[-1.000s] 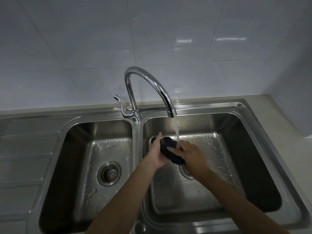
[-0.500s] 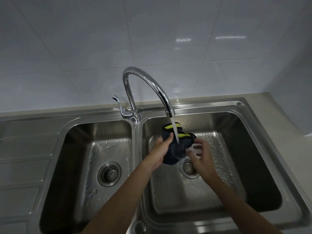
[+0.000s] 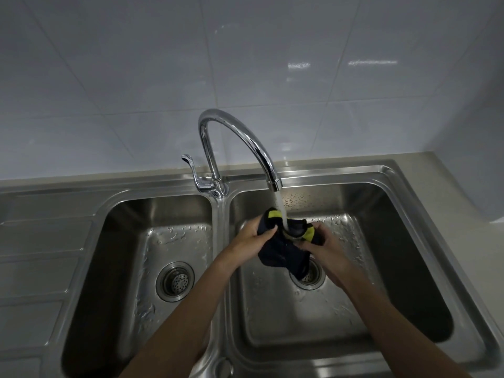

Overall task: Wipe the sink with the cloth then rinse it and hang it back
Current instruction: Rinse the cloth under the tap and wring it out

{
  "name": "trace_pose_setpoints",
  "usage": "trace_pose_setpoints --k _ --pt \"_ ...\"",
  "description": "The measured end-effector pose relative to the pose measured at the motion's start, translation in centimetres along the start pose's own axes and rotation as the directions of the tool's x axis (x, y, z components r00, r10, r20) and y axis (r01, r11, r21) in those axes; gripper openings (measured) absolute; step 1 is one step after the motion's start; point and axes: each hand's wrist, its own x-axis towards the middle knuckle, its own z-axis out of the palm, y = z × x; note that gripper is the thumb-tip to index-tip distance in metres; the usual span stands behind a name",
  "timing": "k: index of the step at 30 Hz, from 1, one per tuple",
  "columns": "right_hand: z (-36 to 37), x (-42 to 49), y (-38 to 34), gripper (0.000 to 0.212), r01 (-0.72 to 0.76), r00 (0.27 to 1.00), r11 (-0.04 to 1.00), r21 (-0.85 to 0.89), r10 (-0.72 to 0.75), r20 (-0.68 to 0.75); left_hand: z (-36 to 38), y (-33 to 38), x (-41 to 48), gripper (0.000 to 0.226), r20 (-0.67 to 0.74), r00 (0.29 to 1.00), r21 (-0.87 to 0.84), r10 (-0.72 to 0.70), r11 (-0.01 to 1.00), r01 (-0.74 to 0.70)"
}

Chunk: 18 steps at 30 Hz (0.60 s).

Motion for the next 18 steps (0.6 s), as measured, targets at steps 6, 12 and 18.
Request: trace_pose_setpoints --k 6,12,18 --pt "-0.7 0.5 -0.4 0.067 0.084 0.992 0.966 -0.245 -0.059 0.107 0.0 0.0 -0.3 0.021 0.01 0.995 0.087 0.096 0.992 -0.097" --pt "-1.3 0.8 -0.5 0.03 0.13 0.991 0.921 -0.366 -0.11 0.077 -0.6 1.0 -0.6 0.023 0.137 0.984 0.183 0.112 0.973 -0.137" --pt "-0.8 0.2 -0.4 0.065 0.2 0.971 0.915 -0.349 -0.137 0.196 -0.8 1.2 0.1 0.039 0.213 0.977 0.197 0.018 0.978 -0.061"
